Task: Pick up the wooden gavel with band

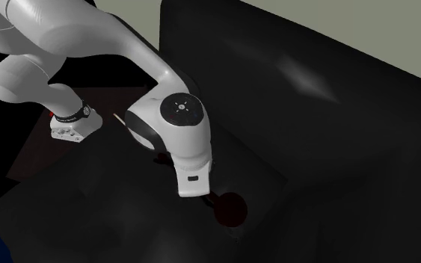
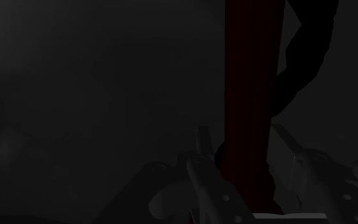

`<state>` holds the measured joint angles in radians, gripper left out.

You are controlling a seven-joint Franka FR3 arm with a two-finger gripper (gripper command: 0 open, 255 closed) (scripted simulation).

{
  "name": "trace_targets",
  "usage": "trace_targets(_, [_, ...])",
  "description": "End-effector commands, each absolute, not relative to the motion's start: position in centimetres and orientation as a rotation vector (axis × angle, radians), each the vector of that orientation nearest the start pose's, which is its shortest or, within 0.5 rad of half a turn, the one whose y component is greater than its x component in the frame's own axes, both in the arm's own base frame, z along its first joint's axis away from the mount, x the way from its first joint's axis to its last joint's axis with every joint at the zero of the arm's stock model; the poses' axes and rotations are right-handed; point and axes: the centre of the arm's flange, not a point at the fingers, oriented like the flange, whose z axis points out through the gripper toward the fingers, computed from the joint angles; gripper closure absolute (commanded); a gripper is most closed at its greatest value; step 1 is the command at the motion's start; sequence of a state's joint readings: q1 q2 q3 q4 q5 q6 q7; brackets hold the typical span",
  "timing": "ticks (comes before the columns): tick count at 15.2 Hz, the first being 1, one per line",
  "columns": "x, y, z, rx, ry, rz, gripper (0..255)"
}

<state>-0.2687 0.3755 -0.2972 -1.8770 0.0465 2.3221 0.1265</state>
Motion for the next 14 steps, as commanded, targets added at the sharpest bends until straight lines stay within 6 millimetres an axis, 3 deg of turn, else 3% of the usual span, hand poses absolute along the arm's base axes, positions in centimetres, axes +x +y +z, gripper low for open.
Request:
trace_targets(1, [54.5, -33.2, 33.9, -3.033, 1.105, -0.113, 255])
trace_targets(12, [54.5, -33.2, 39.7, -3.033, 1.105, -0.113, 255])
trace_targets(14, [54.5, -33.2, 39.7, -3.033, 1.105, -0.113, 255])
